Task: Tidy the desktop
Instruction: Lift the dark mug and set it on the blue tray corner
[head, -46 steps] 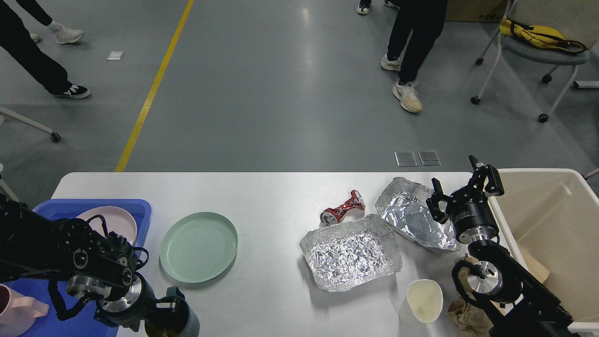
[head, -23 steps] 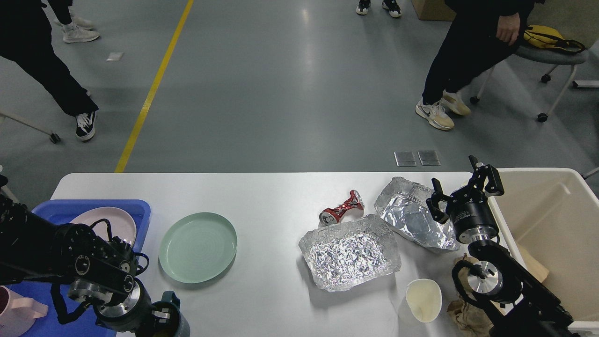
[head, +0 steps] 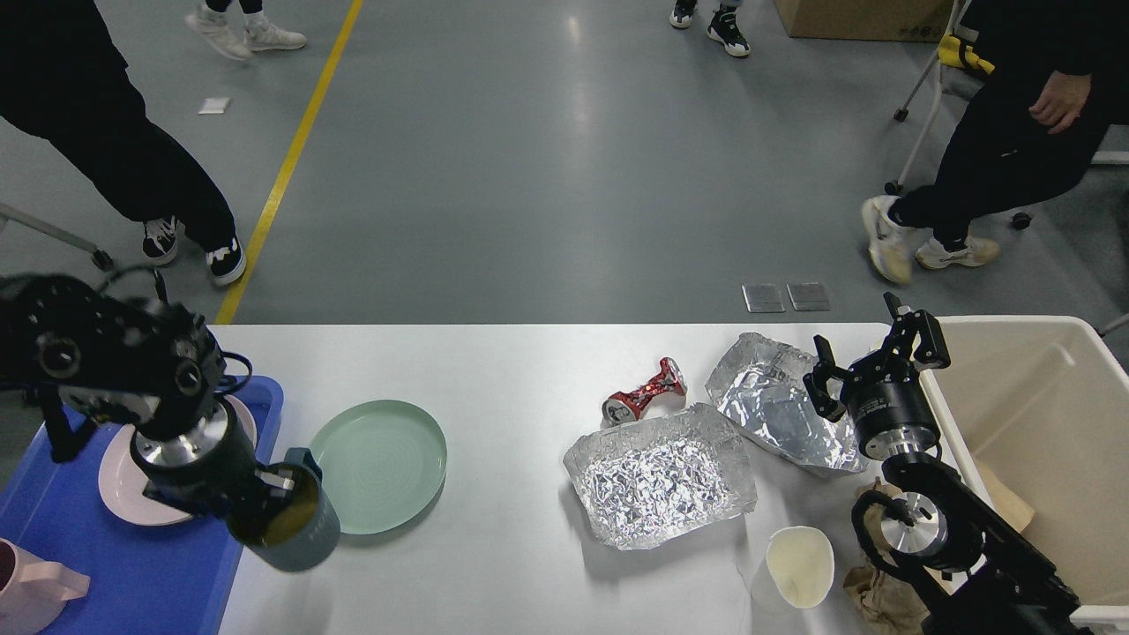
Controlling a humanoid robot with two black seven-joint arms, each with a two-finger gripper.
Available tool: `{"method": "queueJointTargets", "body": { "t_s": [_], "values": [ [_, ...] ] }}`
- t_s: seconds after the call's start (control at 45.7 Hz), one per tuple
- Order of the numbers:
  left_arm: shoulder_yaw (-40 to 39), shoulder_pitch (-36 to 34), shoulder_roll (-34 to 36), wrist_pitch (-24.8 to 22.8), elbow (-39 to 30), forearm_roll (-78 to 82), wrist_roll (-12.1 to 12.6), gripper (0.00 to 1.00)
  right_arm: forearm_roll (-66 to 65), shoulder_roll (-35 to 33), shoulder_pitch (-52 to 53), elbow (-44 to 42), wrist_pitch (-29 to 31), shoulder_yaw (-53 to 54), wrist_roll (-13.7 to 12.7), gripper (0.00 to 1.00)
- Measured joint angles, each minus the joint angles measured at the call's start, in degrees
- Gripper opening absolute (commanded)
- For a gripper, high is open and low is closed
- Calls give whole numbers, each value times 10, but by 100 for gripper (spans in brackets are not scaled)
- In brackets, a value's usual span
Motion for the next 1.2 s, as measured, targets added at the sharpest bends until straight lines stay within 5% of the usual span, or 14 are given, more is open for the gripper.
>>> {"method": "queueJointTargets", "body": {
  "t_s": [0.263,0.482,0.657,0.744,0.985,1.204],
  "values": [
    [4,-217,87,-223,1,0,0,0,0,0,0,0,0,0,0,100],
    [14,-253,122,-248,2,0,4,0,0,0,0,0,0,0,0,100],
    [58,-192,141,-248,8,21,8,0,0,0,0,0,0,0,0,100],
    [74,-130,150,-200,8,46,7,0,0,0,0,0,0,0,0,100],
    [93,45,176,35,24,61,5,0,0,0,0,0,0,0,0,100],
    [86,103,186,106,33,60,-2,0,0,0,0,0,0,0,0,100]
  ]
}}
